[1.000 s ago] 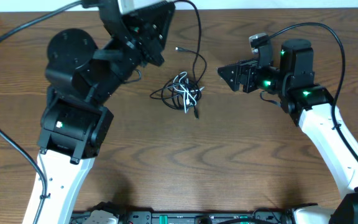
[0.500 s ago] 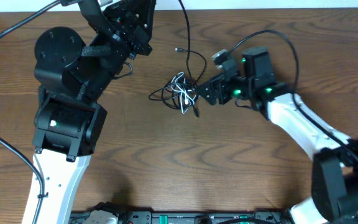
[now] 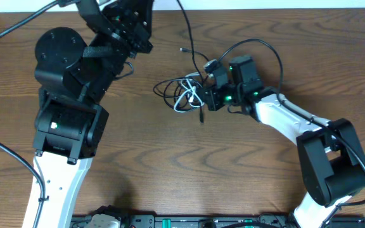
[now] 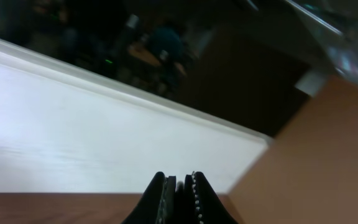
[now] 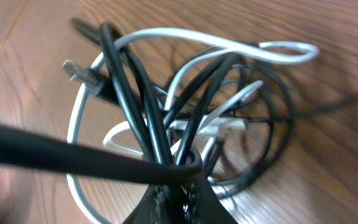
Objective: Untangle cables
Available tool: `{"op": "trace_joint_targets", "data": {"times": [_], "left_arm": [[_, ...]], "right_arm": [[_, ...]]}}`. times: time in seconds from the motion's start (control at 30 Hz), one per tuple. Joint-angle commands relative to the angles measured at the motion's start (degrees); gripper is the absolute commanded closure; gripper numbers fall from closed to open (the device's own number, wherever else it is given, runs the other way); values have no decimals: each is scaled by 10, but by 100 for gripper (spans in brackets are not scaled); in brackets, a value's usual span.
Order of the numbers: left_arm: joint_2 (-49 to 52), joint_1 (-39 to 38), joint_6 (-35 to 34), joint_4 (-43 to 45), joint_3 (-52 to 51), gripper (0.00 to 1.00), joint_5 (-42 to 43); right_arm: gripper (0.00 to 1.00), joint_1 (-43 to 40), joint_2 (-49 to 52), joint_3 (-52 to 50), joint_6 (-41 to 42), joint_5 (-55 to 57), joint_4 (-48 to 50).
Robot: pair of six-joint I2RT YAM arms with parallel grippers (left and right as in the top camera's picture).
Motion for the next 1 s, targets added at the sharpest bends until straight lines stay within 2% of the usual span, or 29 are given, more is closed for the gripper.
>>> {"op": "trace_joint_targets", "data": {"times": [0.0,0.23,0.47,0.7,0.87,0.97], "left_arm": [[-10,24,16,4,17,92,-95],[7,69,56,-61,17,93,-219],[44,84,118,-134,17,93,-286],[77,84,141,-223,17,92,-293],[99,84,141,-313,17,92,-282],[112,84,141,-354,17,93,-276]], "right_arm": [[99,-39,-44,7,19,15,-34],[99,-101,-192,7,6,5,-133],[99,-122,-304,7,27,-55,-138],[99,-123,-349,8,98,-68,-119],[99,-123,-350,8,162,-68,-63],[99,-123,-350,8,172,-54,-39]]}}
